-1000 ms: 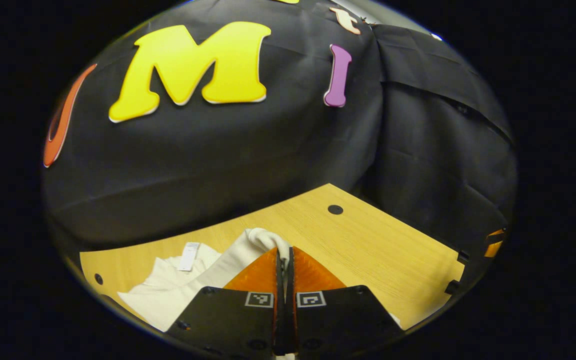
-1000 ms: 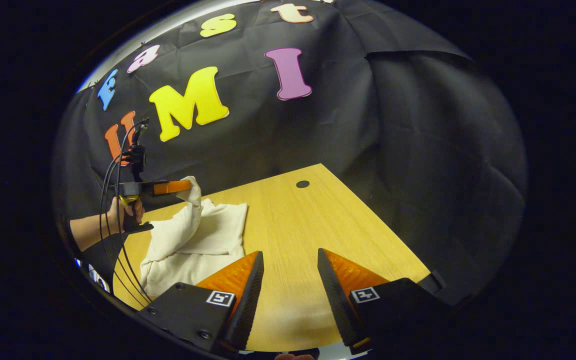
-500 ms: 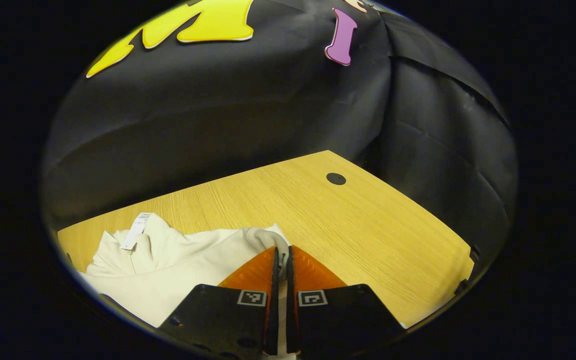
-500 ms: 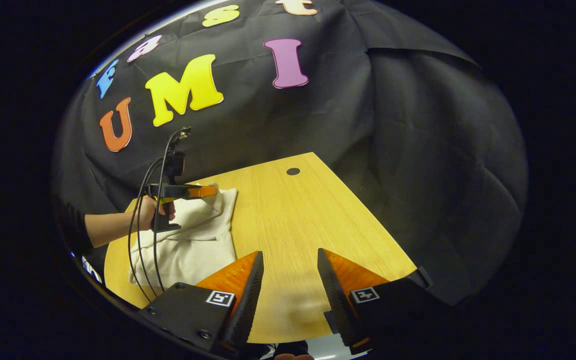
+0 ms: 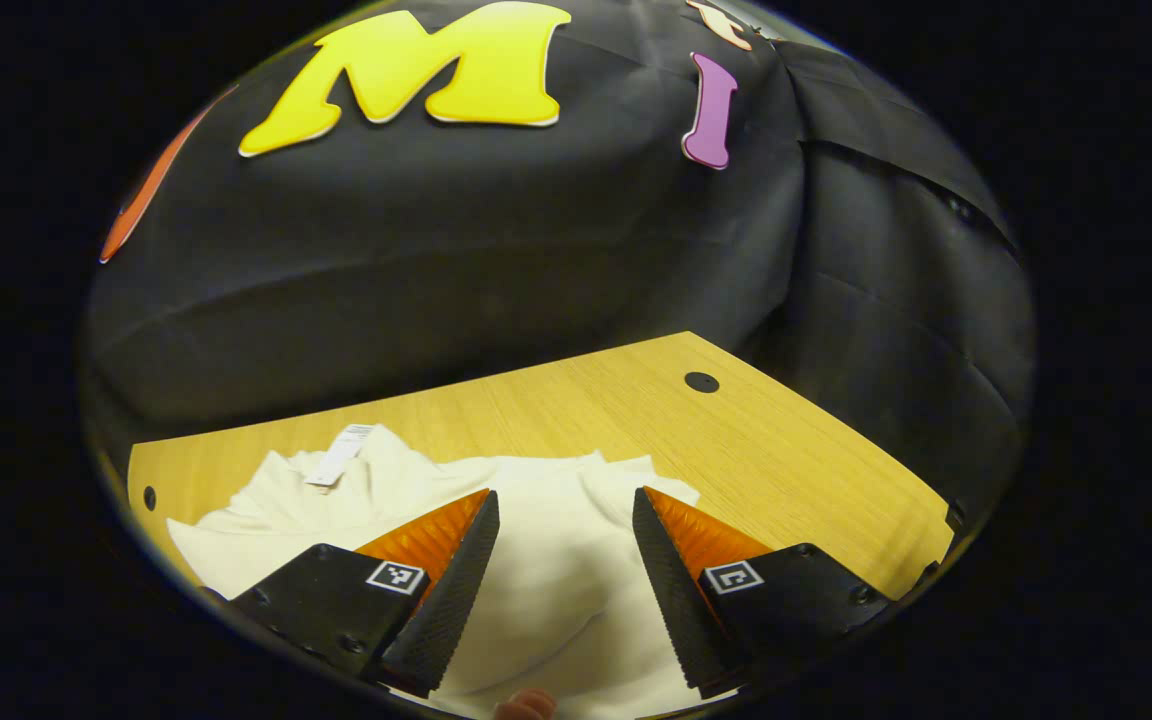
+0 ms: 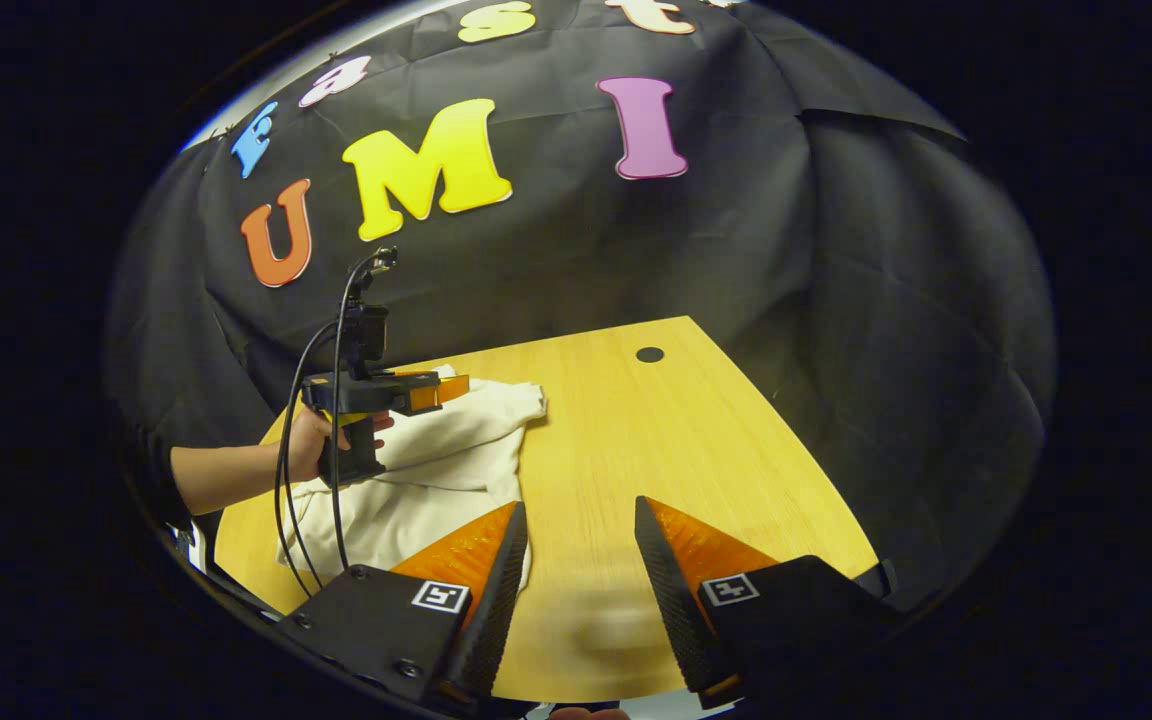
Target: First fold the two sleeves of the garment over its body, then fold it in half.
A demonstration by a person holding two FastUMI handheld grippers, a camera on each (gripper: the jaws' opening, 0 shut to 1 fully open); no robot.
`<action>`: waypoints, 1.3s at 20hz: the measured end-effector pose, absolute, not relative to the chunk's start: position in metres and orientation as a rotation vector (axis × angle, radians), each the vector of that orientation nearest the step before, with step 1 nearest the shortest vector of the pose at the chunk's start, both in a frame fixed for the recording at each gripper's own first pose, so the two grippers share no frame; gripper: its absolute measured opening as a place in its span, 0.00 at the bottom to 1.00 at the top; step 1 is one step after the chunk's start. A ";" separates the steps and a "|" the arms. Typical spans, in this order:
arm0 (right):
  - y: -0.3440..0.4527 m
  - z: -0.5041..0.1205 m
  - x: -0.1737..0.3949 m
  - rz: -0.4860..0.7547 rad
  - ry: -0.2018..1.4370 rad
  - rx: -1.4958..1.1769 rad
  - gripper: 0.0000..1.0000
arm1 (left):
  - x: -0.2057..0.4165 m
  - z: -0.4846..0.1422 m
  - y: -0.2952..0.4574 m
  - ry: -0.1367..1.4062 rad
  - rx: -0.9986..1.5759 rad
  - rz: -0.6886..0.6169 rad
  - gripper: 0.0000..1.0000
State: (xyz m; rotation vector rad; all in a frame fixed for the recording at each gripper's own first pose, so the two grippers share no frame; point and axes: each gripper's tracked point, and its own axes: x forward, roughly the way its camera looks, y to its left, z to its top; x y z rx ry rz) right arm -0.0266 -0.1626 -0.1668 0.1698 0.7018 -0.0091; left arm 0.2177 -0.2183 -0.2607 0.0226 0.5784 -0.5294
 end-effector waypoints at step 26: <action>-0.068 -0.192 -0.026 0.148 0.737 0.023 0.84 | -0.019 -0.199 0.022 0.660 -0.029 -0.152 0.93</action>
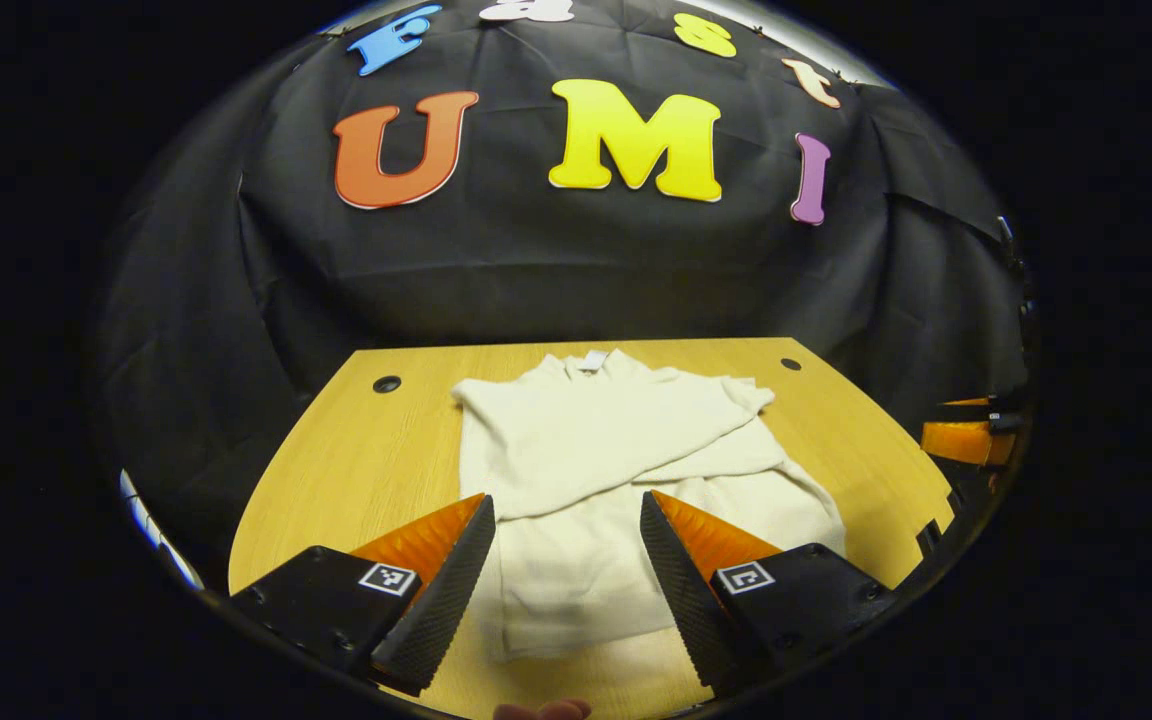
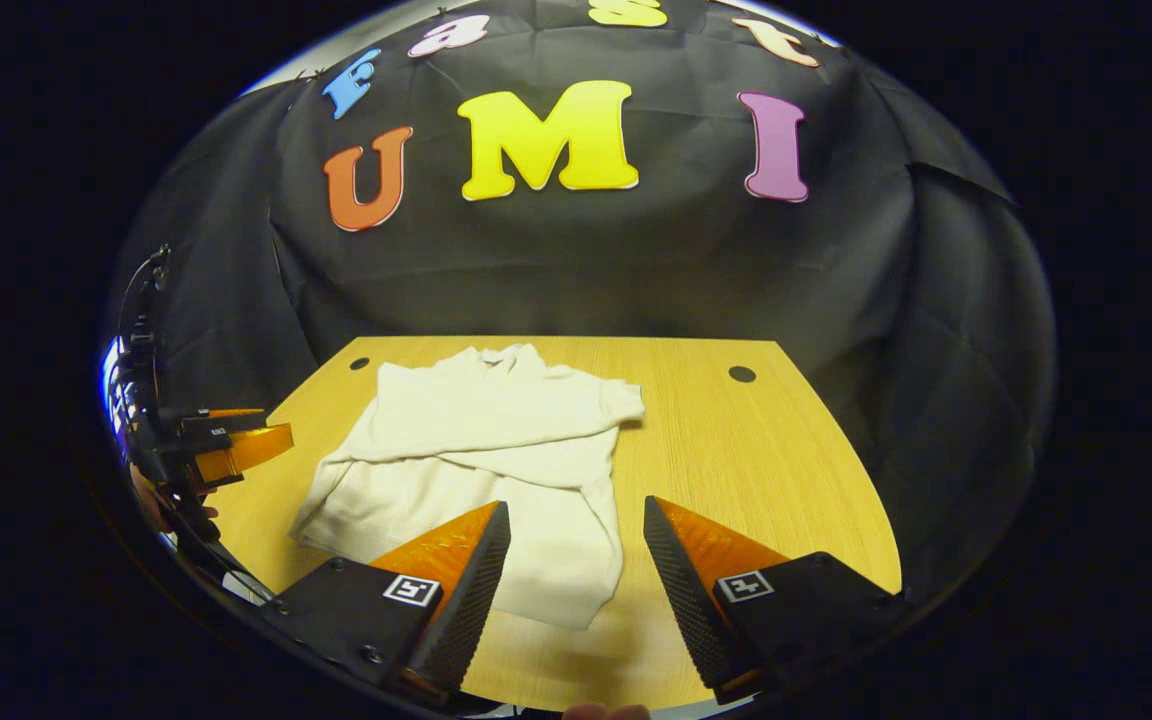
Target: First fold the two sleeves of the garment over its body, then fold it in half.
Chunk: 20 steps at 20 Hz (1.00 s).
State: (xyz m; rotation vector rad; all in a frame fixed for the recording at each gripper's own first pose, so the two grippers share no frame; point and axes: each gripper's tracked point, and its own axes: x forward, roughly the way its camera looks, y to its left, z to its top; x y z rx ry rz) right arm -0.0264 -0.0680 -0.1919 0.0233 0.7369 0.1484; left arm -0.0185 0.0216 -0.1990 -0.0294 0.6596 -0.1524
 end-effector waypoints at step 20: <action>-0.073 -0.361 -0.076 0.066 1.184 -0.010 0.86 | -0.096 -0.342 0.053 1.096 -0.209 -0.187 0.93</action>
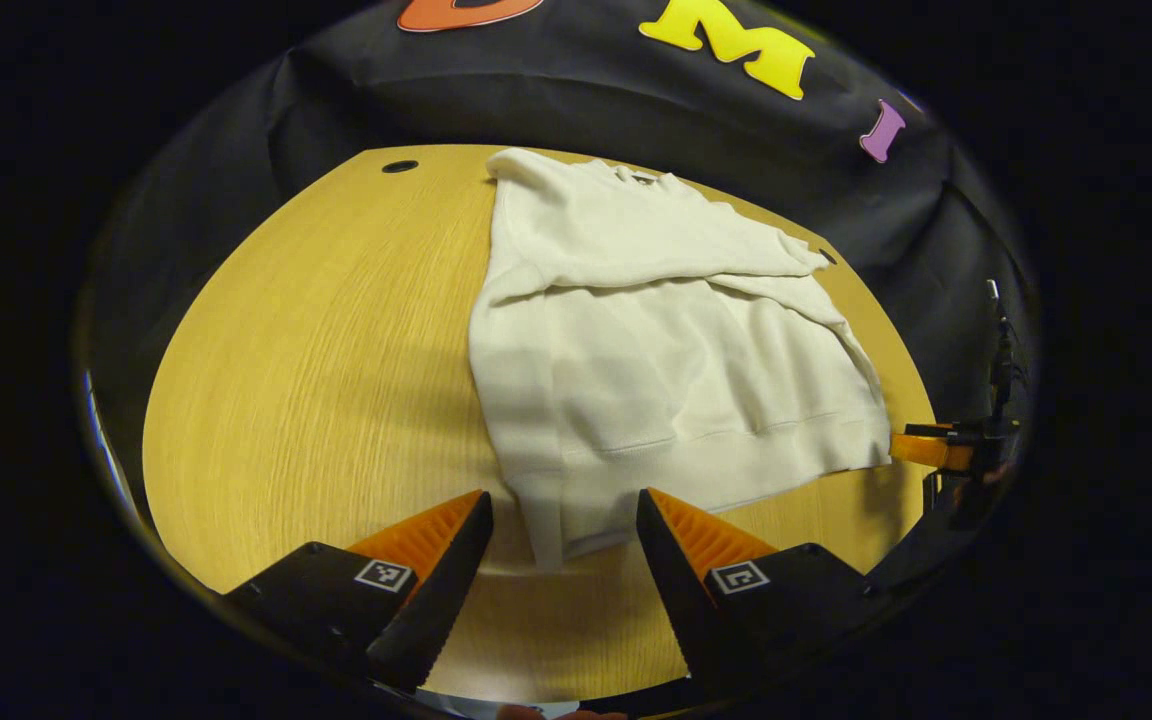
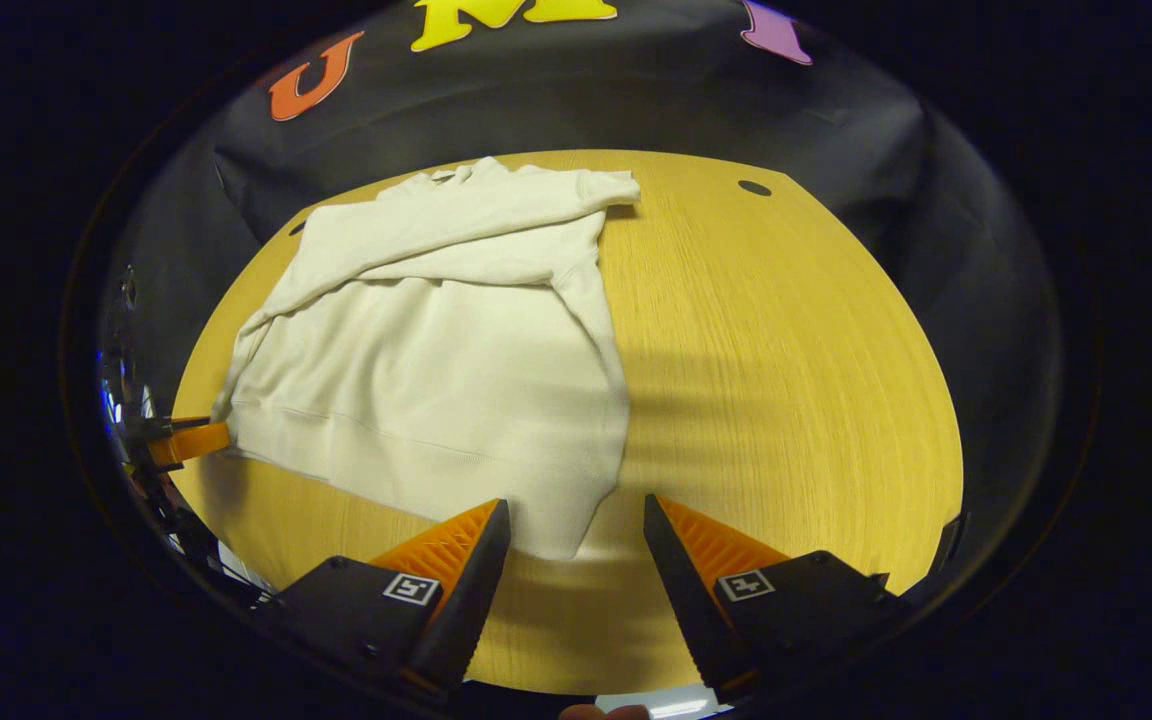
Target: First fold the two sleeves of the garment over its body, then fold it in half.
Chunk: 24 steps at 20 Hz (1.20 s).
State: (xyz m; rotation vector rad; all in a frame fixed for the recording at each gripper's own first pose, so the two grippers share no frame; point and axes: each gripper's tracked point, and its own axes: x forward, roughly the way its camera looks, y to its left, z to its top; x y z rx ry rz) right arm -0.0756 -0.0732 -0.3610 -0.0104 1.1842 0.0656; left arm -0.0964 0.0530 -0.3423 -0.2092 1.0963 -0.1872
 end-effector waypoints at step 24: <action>-0.046 -0.354 -0.055 0.074 1.152 0.300 0.06 | -0.076 -0.324 0.061 1.075 -0.184 -0.191 0.03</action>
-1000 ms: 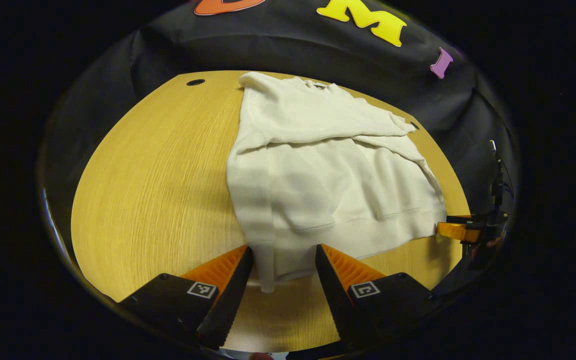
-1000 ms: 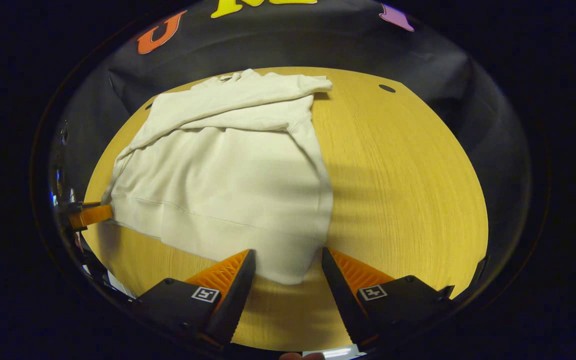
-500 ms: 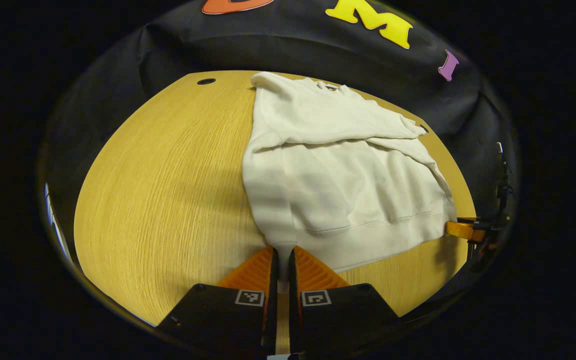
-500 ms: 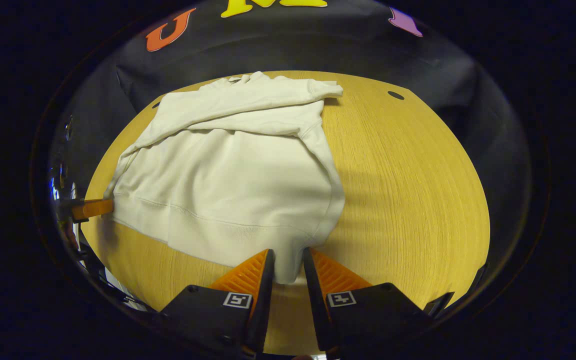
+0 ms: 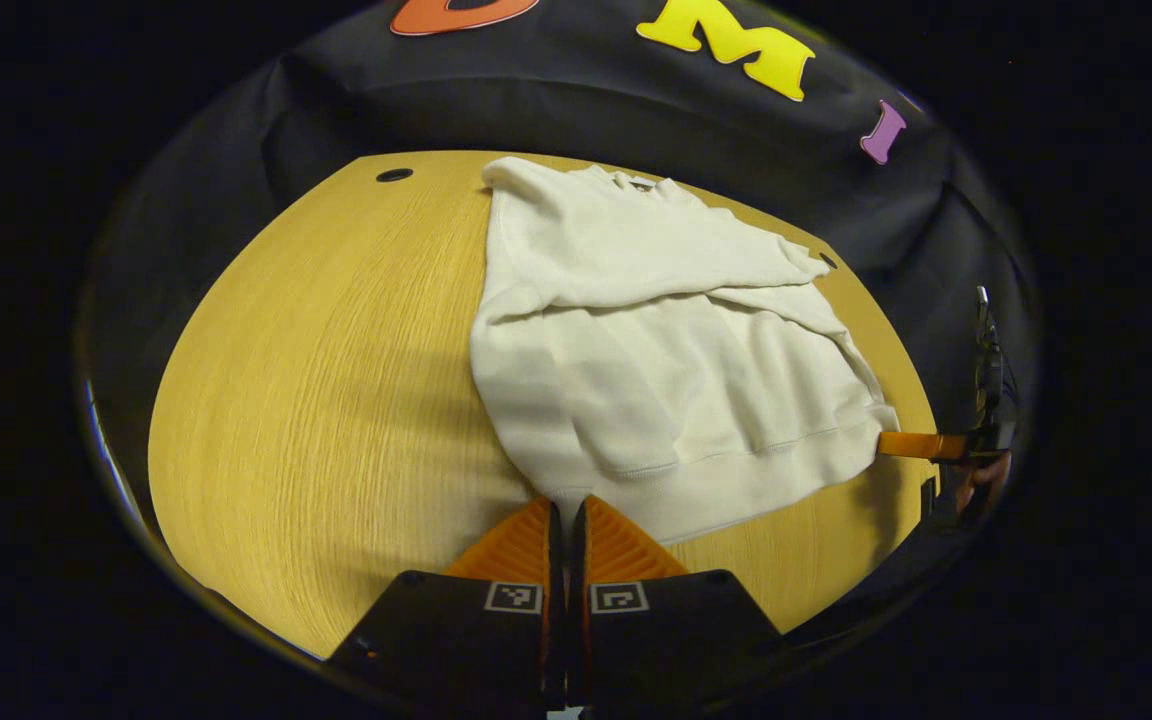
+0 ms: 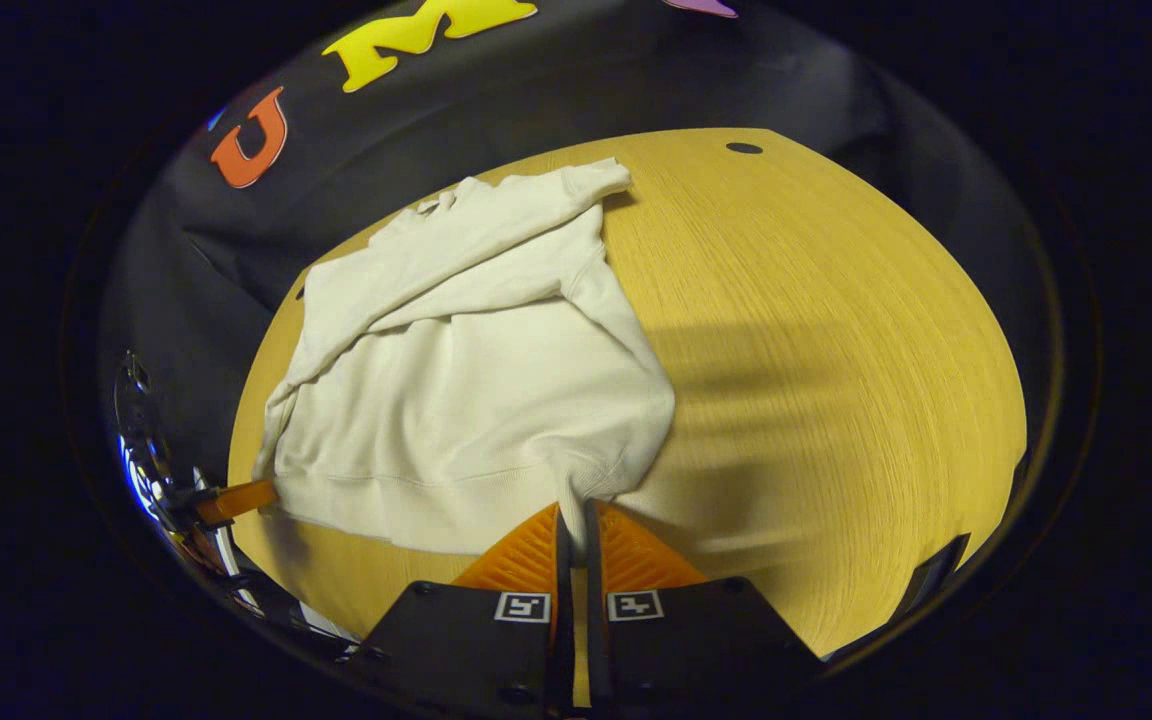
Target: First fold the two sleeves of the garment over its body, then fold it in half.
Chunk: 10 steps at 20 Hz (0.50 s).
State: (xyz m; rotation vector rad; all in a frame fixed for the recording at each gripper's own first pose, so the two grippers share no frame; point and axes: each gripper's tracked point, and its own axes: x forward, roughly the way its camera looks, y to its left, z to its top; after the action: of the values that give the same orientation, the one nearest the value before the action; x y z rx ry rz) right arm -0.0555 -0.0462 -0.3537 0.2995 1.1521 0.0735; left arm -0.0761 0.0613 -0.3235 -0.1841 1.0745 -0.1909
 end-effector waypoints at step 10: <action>-0.028 -0.267 0.001 0.186 0.986 0.371 0.06 | -0.026 -0.246 0.053 0.921 -0.143 -0.253 0.03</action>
State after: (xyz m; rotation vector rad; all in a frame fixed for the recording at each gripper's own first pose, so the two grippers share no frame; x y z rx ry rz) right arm 0.0013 -0.0284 -0.2673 0.3708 0.9865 0.1856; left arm -0.0257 0.0532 -0.2456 -0.1433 0.9209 -0.2534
